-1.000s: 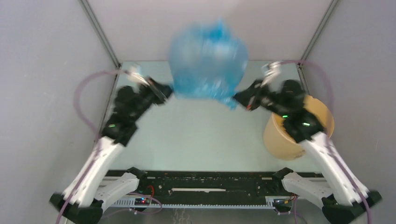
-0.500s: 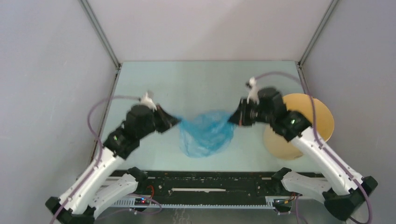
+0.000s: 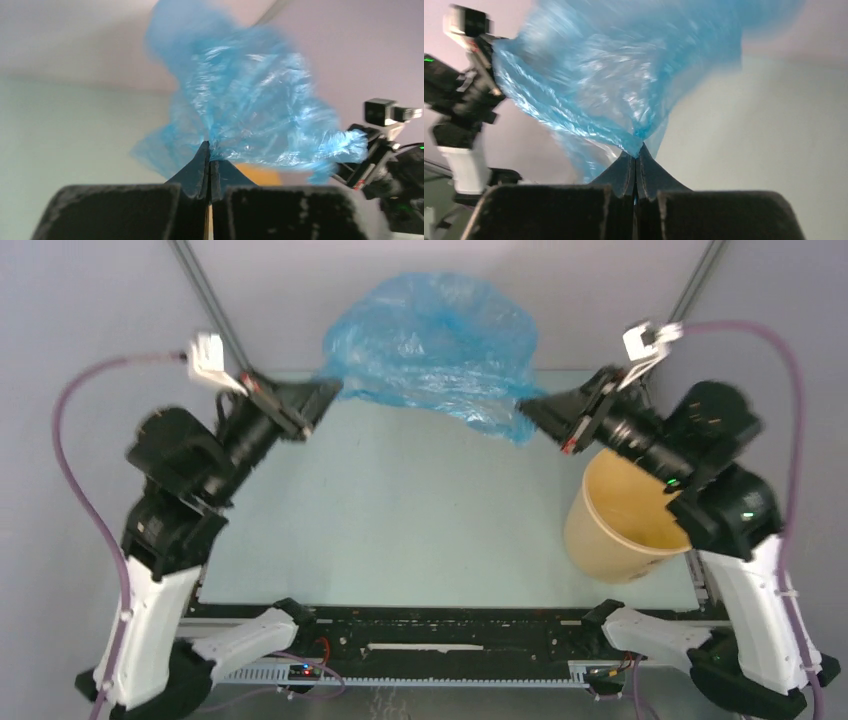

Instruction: Put the trash bags into the trash bin

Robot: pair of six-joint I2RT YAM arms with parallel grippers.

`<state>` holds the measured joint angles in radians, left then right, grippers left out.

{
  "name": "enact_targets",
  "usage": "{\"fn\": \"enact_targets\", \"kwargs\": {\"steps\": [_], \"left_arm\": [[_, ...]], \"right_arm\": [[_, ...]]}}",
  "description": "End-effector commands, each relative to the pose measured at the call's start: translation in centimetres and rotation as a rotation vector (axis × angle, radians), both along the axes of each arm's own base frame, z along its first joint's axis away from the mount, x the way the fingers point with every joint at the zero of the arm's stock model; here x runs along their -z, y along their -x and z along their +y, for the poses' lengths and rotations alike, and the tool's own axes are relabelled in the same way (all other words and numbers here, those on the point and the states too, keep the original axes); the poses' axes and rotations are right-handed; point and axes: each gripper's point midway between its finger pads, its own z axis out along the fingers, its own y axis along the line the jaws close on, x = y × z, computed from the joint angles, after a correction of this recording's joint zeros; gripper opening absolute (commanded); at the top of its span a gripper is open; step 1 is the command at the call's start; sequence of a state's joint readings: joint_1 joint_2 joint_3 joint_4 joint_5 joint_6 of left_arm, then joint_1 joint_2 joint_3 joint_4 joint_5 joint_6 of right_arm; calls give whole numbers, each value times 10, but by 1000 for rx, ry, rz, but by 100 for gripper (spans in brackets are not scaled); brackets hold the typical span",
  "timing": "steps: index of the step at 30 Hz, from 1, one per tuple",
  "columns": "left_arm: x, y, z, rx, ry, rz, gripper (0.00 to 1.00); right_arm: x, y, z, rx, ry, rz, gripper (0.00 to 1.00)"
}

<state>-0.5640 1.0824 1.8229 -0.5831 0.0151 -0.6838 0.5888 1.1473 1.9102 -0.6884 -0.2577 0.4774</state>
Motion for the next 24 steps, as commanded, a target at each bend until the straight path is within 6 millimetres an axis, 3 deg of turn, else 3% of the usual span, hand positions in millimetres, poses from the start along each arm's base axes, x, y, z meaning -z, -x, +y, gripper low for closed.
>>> {"fn": "enact_targets", "kwargs": {"steps": [1, 3, 4, 5, 6, 7, 9, 13, 18, 21, 24], "left_arm": [[229, -33, 16, -149, -217, 503, 0], [336, -10, 16, -98, -261, 766, 0], [370, 5, 13, -54, -260, 853, 0], [391, 19, 8, -5, -246, 894, 0], [398, 28, 5, 31, -223, 893, 0], [399, 35, 6, 40, -209, 874, 0], [377, 36, 10, 39, -191, 768, 0], [318, 33, 6, 100, -212, 577, 0], [281, 36, 5, 147, -283, 504, 1], [267, 42, 11, 147, -318, 462, 9], [260, 53, 25, 120, -369, 447, 24]], "right_arm": [[199, -38, 27, 10, 185, 445, 0], [306, -18, 22, 10, 305, 694, 0], [335, -4, 19, 0, 342, 779, 0], [356, 10, 17, -17, 381, 832, 0], [366, 21, 15, -24, 407, 857, 0], [366, 28, 13, -28, 417, 857, 0], [345, 33, 14, -57, 368, 802, 0], [290, 23, 19, -119, 252, 707, 0], [243, 14, 30, -195, 219, 670, 0], [223, 8, 31, -197, 208, 635, 0], [213, 4, 32, -216, 208, 629, 0]]}}
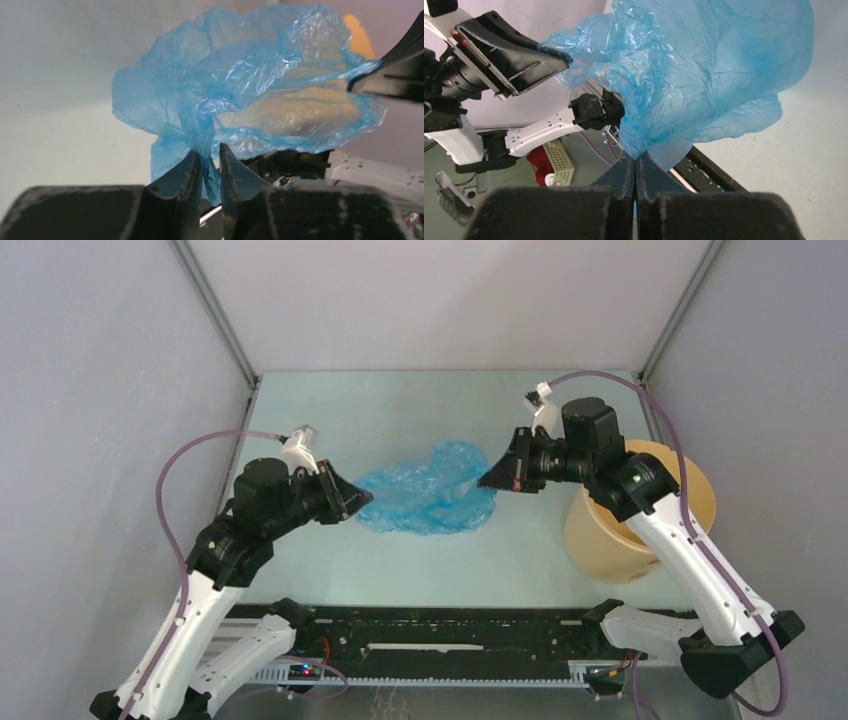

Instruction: Put the trash bags into the trash bin

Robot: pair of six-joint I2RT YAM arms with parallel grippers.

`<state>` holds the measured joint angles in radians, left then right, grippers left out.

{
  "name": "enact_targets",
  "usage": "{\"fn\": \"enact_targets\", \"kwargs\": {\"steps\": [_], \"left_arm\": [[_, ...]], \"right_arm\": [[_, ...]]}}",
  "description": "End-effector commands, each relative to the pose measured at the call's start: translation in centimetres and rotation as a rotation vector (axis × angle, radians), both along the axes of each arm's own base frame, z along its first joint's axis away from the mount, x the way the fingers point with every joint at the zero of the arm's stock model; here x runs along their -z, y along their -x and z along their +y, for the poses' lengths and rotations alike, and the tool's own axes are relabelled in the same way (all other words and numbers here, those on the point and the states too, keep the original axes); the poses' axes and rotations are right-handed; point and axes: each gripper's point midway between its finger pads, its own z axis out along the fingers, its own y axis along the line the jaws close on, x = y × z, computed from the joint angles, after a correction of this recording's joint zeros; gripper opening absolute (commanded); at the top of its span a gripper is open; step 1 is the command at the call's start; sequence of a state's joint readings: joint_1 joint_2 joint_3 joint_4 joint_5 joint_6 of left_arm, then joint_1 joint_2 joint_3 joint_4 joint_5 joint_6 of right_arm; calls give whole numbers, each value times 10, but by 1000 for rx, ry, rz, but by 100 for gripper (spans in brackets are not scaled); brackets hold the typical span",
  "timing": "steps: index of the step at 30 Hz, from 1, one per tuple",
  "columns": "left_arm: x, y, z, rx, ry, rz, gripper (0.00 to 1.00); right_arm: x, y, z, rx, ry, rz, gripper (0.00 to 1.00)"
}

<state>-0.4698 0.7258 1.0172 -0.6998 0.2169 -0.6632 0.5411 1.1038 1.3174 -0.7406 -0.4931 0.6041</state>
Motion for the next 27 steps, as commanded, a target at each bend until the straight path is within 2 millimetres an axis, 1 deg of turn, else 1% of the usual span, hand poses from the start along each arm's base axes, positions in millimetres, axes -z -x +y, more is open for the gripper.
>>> {"fn": "enact_targets", "kwargs": {"steps": [1, 2, 4, 6, 7, 8, 9, 11, 12, 16, 17, 18, 20, 23, 25, 26, 27], "left_arm": [[-17, 21, 22, 16, -110, -59, 31], [-22, 26, 31, -9, -133, -74, 39], [-37, 32, 54, -86, -176, -126, 50], [-52, 35, 75, -166, -223, -167, 59], [-61, 36, 83, -194, -241, -189, 63], [-74, 36, 87, -205, -244, -219, 67], [-85, 35, 85, -197, -240, -242, 71], [-101, 31, 70, -126, -225, -266, 80], [-108, 28, 58, -79, -219, -272, 82], [-127, 27, 0, 140, -249, -334, 82], [-123, 24, -19, 196, -283, -333, 82], [-118, 23, -33, 240, -309, -328, 80], [-107, 21, -54, 290, -355, -318, 79], [-92, 14, -72, 296, -460, -354, 83], [-81, 11, -80, 310, -522, -374, 84], [-78, 11, -86, 330, -526, -385, 84], [-69, 12, -91, 352, -531, -383, 85]], "right_arm": [[-16, 2, 3, -66, -10, -1, 0], [-18, 2, 4, -74, -5, -5, 0], [-22, 1, 4, -93, 5, -13, 0], [-28, 4, 5, -116, 4, -14, 0], [-32, 5, 6, -130, -3, -16, 0], [-34, 6, 8, -144, -9, -10, 0], [-37, 7, 10, -158, -13, -1, 0], [-40, 7, 12, -168, -13, 25, 0], [-43, 8, 14, -174, -20, 37, 0], [-51, 10, 20, -211, -53, 70, 0], [-52, 10, 21, -210, -57, 79, 0], [-52, 10, 22, -212, -61, 82, 0], [-54, 11, 23, -217, -73, 83, 0], [-56, 11, 23, -214, -81, 85, 0], [-60, 12, 25, -218, -97, 88, 0], [-61, 13, 25, -220, -105, 87, 0], [-62, 13, 25, -221, -109, 89, 0]]}}
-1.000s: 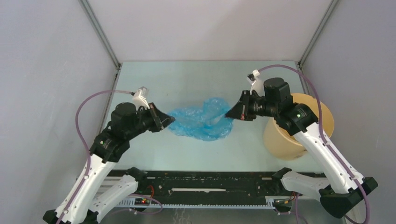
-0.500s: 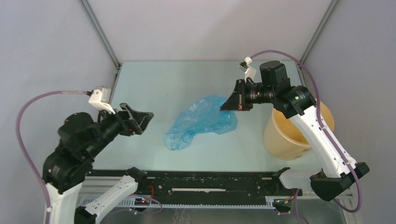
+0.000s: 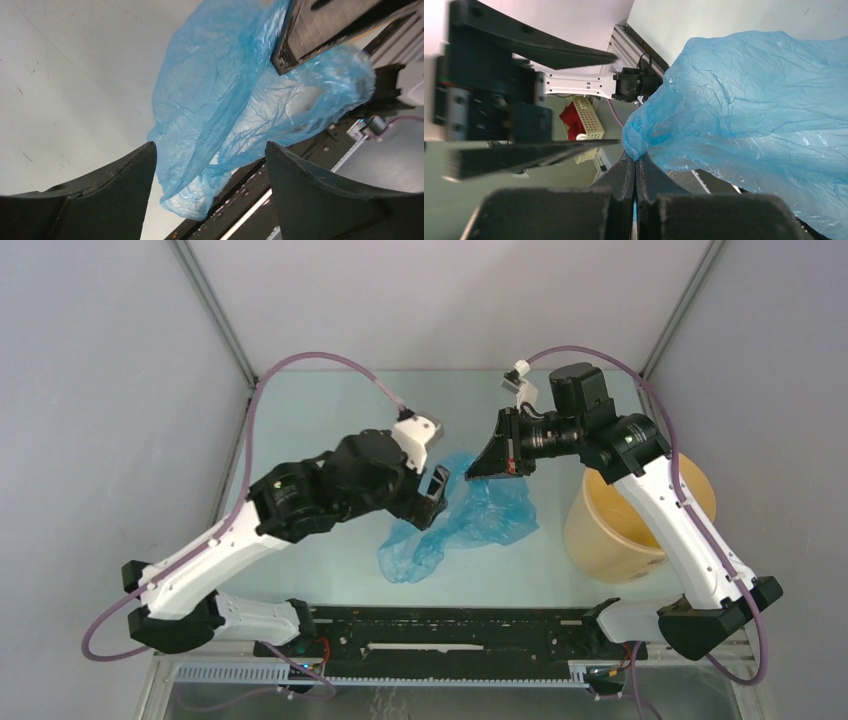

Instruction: Put the trash bags into the trash bin

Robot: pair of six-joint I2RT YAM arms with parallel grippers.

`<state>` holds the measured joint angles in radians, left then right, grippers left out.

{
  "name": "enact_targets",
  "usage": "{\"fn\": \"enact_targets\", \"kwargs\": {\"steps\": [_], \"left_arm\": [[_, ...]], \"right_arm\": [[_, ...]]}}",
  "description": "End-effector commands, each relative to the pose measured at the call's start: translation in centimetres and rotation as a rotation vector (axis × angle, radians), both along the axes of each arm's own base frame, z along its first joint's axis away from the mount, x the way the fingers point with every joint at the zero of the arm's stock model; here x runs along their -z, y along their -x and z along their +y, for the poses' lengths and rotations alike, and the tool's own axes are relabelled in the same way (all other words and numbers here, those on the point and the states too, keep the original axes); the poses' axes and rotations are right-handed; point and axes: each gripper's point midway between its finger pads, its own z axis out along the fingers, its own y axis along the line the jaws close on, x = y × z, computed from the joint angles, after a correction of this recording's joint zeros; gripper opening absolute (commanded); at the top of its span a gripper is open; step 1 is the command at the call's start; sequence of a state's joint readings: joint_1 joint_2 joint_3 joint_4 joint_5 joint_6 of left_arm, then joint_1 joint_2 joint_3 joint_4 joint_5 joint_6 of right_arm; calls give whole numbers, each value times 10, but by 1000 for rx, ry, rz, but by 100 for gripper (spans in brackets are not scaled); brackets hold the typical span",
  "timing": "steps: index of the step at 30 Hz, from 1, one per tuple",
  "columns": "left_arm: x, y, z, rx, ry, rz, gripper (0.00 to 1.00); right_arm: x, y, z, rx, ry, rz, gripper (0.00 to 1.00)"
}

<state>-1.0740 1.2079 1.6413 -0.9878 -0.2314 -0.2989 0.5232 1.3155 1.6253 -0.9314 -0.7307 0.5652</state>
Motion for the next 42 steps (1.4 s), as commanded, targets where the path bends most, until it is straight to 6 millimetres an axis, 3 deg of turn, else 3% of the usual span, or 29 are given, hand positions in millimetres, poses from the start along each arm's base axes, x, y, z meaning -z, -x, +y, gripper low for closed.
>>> {"fn": "enact_targets", "kwargs": {"steps": [1, 4, 11, 15, 16, 18, 19, 20, 22, 24, 26, 30, 32, 37, 42], "left_arm": [[-2, -5, -1, 25, -20, -117, 85], [18, -2, -10, 64, -44, -90, 85], [51, -4, -16, 42, -68, -43, 56], [59, -5, -18, 53, -94, -33, 50], [60, -6, -16, 42, -102, -37, 41], [58, -14, -1, -36, -134, -56, 10], [54, -18, 9, -83, -139, -68, 2], [47, -23, 20, -139, -130, -76, 0], [33, -29, 40, -230, -97, -78, 0], [23, -33, 54, -305, -56, -53, 0], [17, -37, 61, -376, -20, -9, 0], [6, -51, 61, -491, 37, 101, 0], [-6, -58, 54, -504, 82, 137, 0], [-40, -68, 24, -463, 212, 188, 0], [-32, -71, 4, -418, 200, 252, 0]], "right_arm": [[-21, 6, 2, -17, -62, -19, 0], [-22, 7, 1, -18, -63, -21, 0], [-28, 9, 1, -24, -88, -27, 0], [-27, 8, 2, -31, -90, -20, 0], [-26, 7, 2, -32, -88, -20, 0], [-25, 4, 0, -23, -75, -25, 0], [-23, 1, -2, -10, -58, -33, 0], [-18, -4, -6, 17, -27, -35, 0], [-1, -24, -22, 137, 94, -44, 11], [22, -44, -43, 265, 258, -19, 40], [39, -54, -54, 336, 362, 33, 61], [33, -51, -44, 379, 361, 9, 92], [28, -46, -42, 409, 343, -6, 98], [26, -30, -42, 500, 270, -3, 99], [37, -14, -26, 508, 76, 66, 99]]}}
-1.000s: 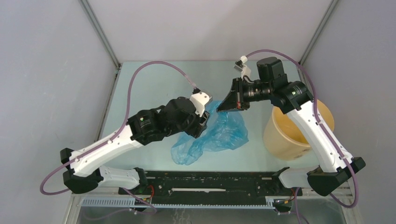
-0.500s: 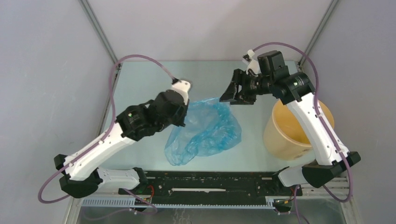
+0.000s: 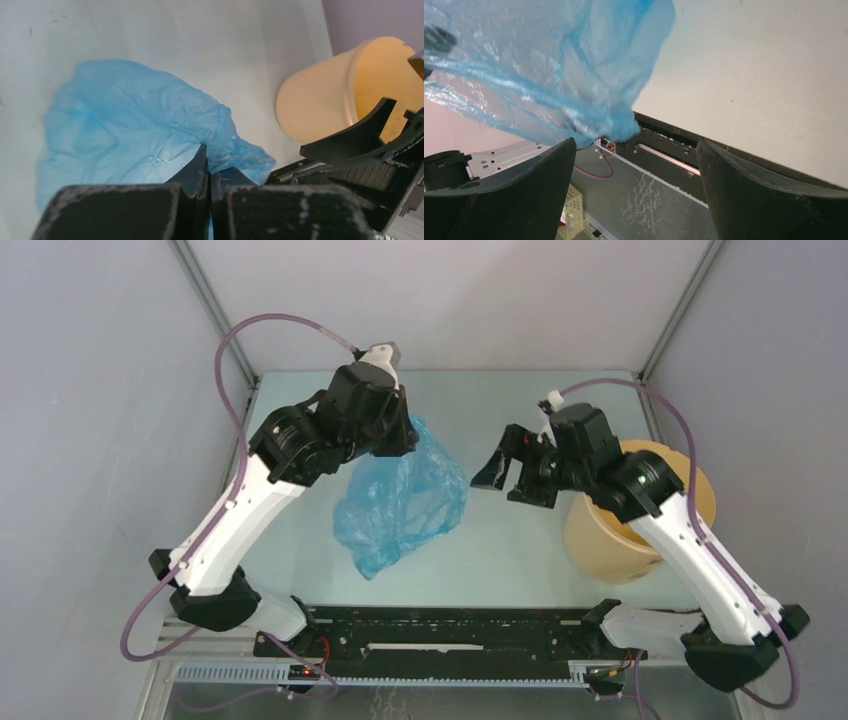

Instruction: Put the trash bags into the trash bin

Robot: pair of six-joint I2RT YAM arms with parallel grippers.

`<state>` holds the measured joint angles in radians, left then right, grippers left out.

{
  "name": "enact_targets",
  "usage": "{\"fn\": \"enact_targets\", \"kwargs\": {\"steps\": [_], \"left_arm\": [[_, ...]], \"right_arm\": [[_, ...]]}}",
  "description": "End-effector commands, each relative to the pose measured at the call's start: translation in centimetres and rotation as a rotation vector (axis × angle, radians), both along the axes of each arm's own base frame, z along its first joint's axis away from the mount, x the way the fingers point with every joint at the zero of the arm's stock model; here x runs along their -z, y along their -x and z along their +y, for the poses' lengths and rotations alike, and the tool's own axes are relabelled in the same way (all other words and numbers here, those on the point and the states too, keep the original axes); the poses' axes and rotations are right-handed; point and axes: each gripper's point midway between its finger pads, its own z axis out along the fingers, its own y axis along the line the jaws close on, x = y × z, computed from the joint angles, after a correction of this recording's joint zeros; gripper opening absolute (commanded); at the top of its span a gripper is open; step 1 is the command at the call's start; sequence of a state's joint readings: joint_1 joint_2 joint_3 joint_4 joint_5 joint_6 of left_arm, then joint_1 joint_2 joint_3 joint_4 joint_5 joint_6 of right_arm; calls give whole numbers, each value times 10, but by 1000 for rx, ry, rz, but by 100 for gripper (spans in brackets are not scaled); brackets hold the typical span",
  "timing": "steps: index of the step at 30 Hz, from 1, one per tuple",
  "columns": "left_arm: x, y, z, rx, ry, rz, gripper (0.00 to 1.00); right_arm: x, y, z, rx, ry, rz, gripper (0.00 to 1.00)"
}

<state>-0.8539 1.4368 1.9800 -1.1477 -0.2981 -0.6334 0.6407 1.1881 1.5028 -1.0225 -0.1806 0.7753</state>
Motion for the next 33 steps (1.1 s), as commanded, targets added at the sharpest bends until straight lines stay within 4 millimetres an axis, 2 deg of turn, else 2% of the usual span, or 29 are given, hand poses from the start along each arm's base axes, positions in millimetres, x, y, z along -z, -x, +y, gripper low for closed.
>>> {"fn": "enact_targets", "kwargs": {"steps": [1, 7, 14, 17, 19, 22, 25, 30, 33], "left_arm": [[0, 6, -15, 37, 60, 80, 0], [5, 1, -22, 35, 65, 141, 0], [-6, -3, -32, 47, 140, 182, 0], [-8, -7, -26, 20, 150, 189, 0], [-11, -11, -24, -3, 182, 192, 0], [-21, -17, -36, 12, 270, 187, 0], [-30, -17, -50, 56, 342, 190, 0], [-32, -23, -36, 4, 340, 175, 0], [-24, -29, -28, -27, 349, 188, 0]], "right_arm": [[-11, -1, 14, 69, -172, -24, 100], [20, 8, 38, 9, -100, 19, 100], [61, -1, 72, 1, -234, -41, 99], [77, -6, 74, 81, -279, -8, 99], [79, -9, 73, 141, -324, -13, 99], [70, -20, 62, 252, -344, -92, 99], [78, -32, 39, 363, -294, -102, 99], [95, -54, -31, 518, -153, -80, 91], [88, -53, -48, 448, -102, -120, 88]]}}
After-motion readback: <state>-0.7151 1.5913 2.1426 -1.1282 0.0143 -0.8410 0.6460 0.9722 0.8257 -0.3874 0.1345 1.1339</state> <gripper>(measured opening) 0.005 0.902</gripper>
